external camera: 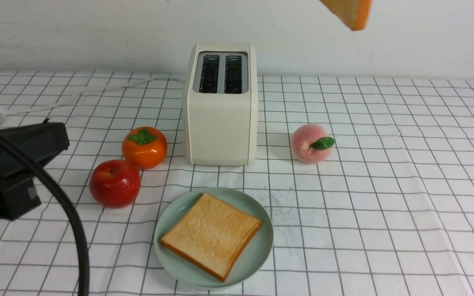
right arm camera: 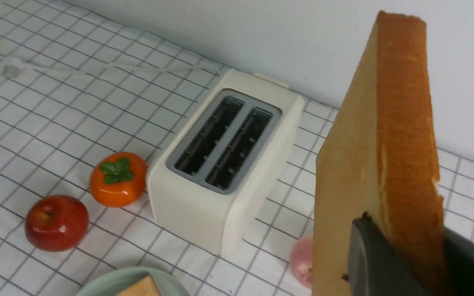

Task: Take toasted bread from bread machine on white checkered table place on plate.
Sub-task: 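Place the held slice of bread on top of the slice on the plate with the right gripper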

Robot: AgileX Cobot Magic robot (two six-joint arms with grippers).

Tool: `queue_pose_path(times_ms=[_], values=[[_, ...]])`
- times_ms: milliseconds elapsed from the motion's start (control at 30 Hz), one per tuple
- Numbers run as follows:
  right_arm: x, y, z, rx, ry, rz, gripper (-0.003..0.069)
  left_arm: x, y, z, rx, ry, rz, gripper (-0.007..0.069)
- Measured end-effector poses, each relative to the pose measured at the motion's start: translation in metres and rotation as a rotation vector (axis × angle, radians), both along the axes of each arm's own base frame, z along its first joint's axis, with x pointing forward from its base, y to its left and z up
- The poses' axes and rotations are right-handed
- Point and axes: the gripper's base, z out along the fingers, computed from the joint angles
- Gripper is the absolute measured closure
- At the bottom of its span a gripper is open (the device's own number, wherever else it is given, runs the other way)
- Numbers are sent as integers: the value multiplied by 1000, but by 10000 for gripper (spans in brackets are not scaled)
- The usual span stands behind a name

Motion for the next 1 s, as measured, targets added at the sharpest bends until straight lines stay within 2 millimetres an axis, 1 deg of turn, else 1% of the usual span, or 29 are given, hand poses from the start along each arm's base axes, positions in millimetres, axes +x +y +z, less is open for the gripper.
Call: queue_pose_path(times_ms=[33,100,133,167,200,233,267,300,333,367,433,500,567,633,700,800,900,933,1000], values=[[-10,-9,1,-4,7,-15,552,0,0,0,0,0,0,627],[-28,-24,-7,-15,53,-45,552,0,0,0,0,0,0,627],[-37,-30,-13,-20,80,-53,552,0,0,0,0,0,0,627],[-46,-37,-28,-32,136,-63,552,0,0,0,0,0,0,627],[-52,-40,-28,-25,134,-63,552,0,0,0,0,0,0,627],[-61,-43,-41,-16,164,-58,552,0,0,0,0,0,0,627],[-68,-42,-61,32,194,-34,552,0,0,0,0,0,0,627],[-70,-37,-77,79,219,-13,552,0,0,0,0,0,0,627],[-67,-29,-102,144,263,22,552,0,0,0,0,0,0,627],[-66,-22,-112,195,293,51,552,0,0,0,0,0,0,627],[-55,-2,-151,292,391,137,552,0,0,0,0,0,0,627],[-46,18,-184,343,455,242,552,0,0,0,0,0,0,627],[-37,35,-206,407,491,342,552,0,0,0,1,3,-3,627],[-26,50,-221,486,489,423,552,0,0,0,2,5,-6,627],[-14,60,-232,562,473,449,552,0,0,-1,2,6,-6,627],[3,68,-252,608,459,437,552,0,-1,-1,2,7,-8,627],[14,72,-271,611,465,414,552,-1,-1,-1,3,9,-10,627],[16,73,-274,611,468,410,552,-1,-1,-1,3,9,-10,627],[25,76,-295,611,489,386,552,-1,-1,-1,3,9,-10,627]])
